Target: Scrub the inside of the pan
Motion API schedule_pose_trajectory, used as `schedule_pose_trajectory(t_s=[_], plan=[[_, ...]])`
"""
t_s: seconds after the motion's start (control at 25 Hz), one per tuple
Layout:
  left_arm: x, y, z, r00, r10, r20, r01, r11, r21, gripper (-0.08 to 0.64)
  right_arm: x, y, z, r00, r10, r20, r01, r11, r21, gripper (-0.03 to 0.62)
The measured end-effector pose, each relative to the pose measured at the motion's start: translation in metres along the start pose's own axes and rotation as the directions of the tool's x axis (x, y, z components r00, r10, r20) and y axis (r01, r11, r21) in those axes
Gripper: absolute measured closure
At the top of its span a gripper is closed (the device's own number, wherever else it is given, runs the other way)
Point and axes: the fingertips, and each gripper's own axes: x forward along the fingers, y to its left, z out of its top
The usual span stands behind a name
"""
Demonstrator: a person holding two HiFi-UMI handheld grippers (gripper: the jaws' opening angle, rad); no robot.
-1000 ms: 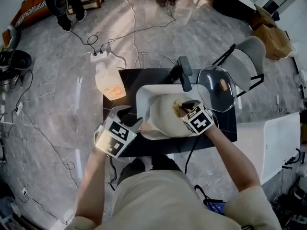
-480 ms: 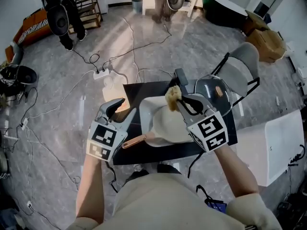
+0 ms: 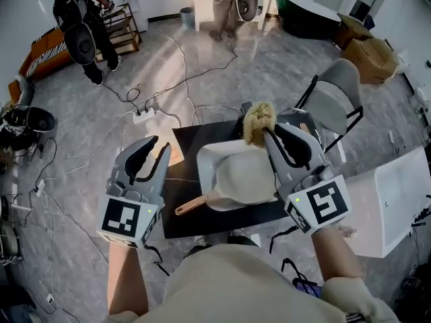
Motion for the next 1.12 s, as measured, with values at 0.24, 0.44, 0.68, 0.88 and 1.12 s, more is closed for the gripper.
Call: schedule_pose_trajectory(t_s=[0.24, 0.44, 0.68, 0.88, 1.12], plan=[[-0.020, 0.000, 0.039, 0.996, 0.032, 0.078, -0.033, 0.999, 0.007, 0.471, -0.027, -0.003, 0.044, 0.994, -0.035, 0.105, 0.037, 0.999, -0.015, 0.543], [-0.031, -0.009, 0.051, 0.991, 0.050, 0.123, -0.055, 0.998, 0.035, 0.512, -0.048, -0.004, 0.055, 0.991, -0.034, 0.132, 0.041, 0.998, -0.053, 0.545], [-0.031, -0.024, 0.046, 0.992, 0.064, 0.105, -0.072, 0.994, 0.077, 0.522, -0.064, -0.014, 0.045, 0.993, -0.052, 0.109, 0.057, 0.997, -0.042, 0.546], [-0.027, -0.044, 0.030, 0.995, 0.045, 0.085, -0.048, 0.998, 0.039, 0.536, -0.074, -0.019, 0.013, 0.996, -0.073, 0.048, 0.075, 0.997, -0.029, 0.546], [-0.020, -0.061, 0.008, 1.000, 0.011, 0.028, -0.011, 1.000, 0.024, 0.551, -0.078, -0.027, -0.017, 0.993, -0.114, -0.024, 0.113, 0.992, -0.059, 0.546]])
